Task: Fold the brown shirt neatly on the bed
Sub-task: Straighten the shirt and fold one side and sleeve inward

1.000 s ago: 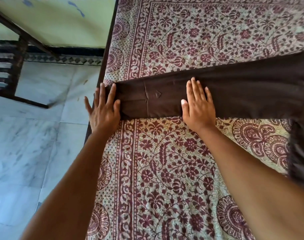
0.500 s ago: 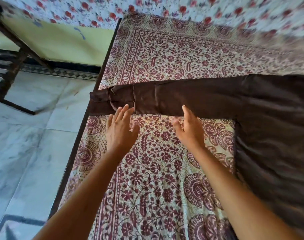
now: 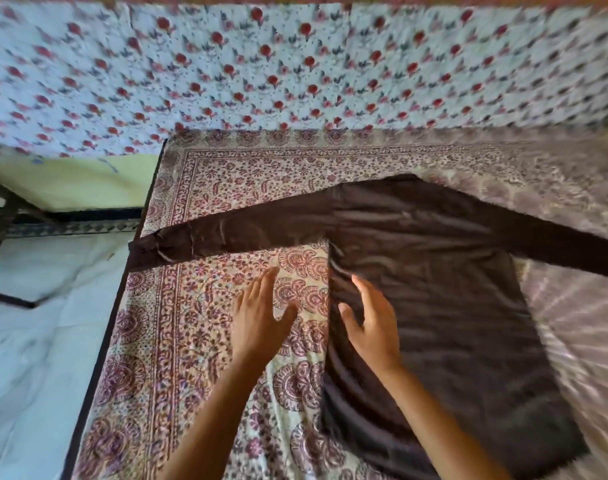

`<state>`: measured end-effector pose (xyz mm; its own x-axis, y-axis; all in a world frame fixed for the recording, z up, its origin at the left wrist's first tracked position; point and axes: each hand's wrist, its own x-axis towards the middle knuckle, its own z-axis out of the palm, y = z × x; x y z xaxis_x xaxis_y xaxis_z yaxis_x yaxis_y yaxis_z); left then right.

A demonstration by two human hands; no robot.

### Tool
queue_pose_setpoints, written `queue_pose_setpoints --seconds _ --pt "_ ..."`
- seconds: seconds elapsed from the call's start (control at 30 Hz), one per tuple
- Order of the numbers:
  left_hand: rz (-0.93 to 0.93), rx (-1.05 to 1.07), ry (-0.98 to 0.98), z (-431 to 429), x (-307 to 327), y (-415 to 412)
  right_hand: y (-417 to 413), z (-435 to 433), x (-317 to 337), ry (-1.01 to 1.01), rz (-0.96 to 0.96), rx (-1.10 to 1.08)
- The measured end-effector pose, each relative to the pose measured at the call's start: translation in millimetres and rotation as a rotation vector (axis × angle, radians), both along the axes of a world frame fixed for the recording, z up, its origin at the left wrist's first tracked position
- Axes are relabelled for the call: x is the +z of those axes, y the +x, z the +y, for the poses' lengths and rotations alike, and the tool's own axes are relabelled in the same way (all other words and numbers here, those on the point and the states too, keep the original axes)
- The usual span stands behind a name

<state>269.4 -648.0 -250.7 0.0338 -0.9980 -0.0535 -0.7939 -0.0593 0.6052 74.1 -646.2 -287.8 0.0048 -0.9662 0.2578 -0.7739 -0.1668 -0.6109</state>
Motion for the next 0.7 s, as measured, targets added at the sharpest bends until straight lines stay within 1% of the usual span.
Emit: queue_pose_setpoints --seconds 0.2,0.37,0.53,0.7 --pt "-0.086 0.048 -0.027 46 43 -112 -110 42 36 -0.014 -0.063 -0.015" --pt "-0.069 0.075 0.0 55 64 -174 -180 45 61 -0.042 -0.049 0.028" --pt "-0.116 0.066 -0.015 37 66 -198 -207 23 60 -0.028 -0.062 0.033" --pt "-0.094 0.047 0.001 -10 44 -205 -213 -23 40 0.03 -0.049 0.017"
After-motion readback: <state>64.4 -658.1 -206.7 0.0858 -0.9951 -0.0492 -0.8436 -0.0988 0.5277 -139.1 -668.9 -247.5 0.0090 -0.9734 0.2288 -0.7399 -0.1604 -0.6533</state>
